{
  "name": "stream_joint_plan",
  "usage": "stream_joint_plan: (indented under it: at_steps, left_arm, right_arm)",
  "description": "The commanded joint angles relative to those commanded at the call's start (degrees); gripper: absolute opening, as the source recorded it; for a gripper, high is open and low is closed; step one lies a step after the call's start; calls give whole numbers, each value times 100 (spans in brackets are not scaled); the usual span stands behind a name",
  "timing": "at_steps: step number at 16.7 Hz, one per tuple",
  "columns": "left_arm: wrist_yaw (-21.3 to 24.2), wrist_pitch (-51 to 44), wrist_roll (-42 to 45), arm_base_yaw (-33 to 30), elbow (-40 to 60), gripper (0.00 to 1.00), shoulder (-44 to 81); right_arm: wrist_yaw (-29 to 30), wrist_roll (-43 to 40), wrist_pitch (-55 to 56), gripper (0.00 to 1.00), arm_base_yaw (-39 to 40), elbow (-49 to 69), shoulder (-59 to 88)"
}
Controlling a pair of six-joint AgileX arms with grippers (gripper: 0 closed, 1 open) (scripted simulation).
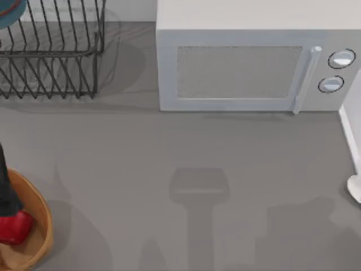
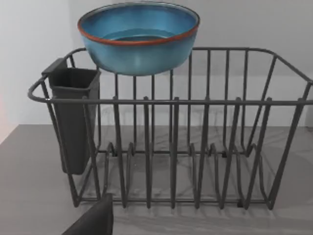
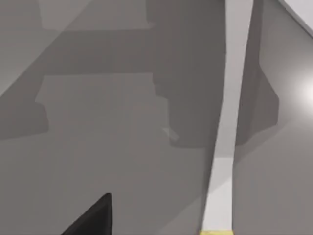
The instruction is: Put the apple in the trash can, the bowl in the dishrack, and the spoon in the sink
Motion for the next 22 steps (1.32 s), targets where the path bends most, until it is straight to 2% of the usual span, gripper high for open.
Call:
stream_joint_plan:
  at_steps: [5,11,22]
  left_arm:
    - [0,0,0,0,0,100,0]
    - [0,0,0,0,0,100,0]
    - [0,0,0,0,0,100,0]
  right_arm:
    - [0,20,1506,100,8,-716,755]
    - [1,23,1767,100,10,-859,909]
    - [1,23,1767,17,10,-859,909]
